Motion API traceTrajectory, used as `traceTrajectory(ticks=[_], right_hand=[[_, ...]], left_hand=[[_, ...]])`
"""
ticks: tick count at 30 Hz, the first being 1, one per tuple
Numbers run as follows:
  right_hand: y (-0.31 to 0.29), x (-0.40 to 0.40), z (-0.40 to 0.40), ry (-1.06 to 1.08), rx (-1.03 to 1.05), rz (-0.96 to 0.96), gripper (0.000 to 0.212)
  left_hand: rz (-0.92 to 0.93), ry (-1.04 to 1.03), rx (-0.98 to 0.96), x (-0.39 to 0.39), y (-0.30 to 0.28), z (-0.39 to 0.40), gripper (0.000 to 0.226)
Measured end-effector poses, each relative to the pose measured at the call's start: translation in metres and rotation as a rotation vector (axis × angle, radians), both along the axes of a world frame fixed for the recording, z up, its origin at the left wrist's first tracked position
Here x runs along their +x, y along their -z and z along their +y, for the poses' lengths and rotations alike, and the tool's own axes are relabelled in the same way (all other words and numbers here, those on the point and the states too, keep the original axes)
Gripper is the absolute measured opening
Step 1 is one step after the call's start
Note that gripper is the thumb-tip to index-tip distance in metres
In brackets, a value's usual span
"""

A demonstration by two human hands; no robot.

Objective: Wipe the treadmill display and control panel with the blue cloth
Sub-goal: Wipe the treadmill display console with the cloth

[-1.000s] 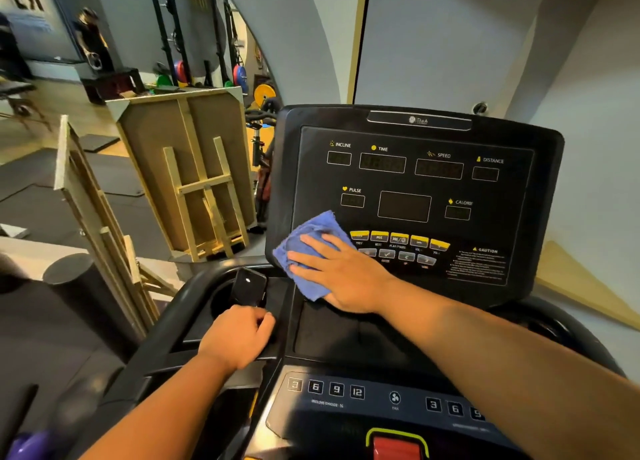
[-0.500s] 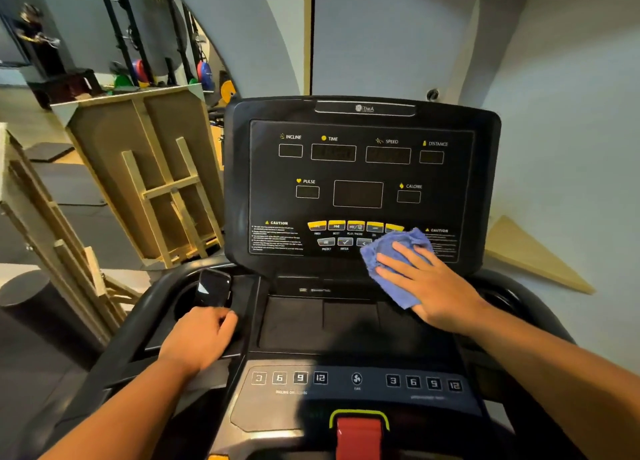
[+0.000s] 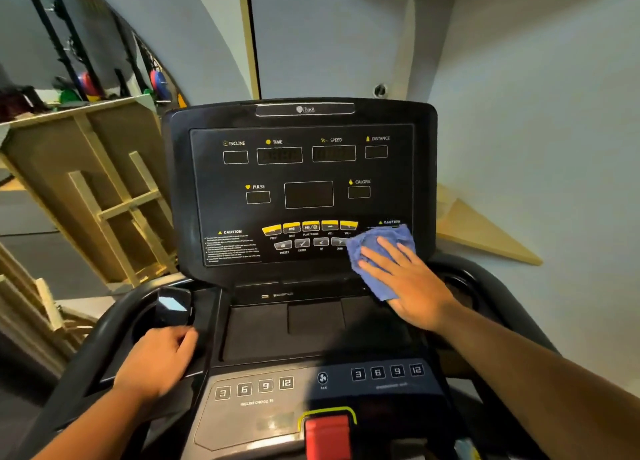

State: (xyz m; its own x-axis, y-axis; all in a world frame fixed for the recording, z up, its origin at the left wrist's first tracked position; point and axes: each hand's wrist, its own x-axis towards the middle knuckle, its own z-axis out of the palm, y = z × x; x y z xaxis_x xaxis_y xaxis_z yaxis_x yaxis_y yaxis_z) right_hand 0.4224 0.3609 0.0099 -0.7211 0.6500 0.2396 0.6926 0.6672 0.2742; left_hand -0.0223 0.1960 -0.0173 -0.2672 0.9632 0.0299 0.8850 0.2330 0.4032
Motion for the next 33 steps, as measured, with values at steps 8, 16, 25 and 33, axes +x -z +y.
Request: traceTrajectory(ticks=[8, 16, 25, 33], right_hand=[[-0.027, 0.012, 0.018, 0.249, -0.022, 0.356, 0.075], [-0.041, -0.01, 0.044, 0.368, 0.085, 0.454, 0.076], [-0.048, -0.007, 0.048, 0.303, 0.088, 0.412, 0.072], [-0.119, -0.037, 0.106, 0.417, 0.212, 0.617, 0.065]], left_hand=[[-0.012, 0.009, -0.024, 0.006, -0.007, -0.001, 0.047], [-0.022, -0.001, -0.037, 0.005, -0.006, 0.0, 0.047], [-0.036, -0.022, -0.068, 0.003, -0.006, 0.0, 0.041], [-0.04, -0.019, -0.063, 0.002, -0.004, -0.001, 0.039]])
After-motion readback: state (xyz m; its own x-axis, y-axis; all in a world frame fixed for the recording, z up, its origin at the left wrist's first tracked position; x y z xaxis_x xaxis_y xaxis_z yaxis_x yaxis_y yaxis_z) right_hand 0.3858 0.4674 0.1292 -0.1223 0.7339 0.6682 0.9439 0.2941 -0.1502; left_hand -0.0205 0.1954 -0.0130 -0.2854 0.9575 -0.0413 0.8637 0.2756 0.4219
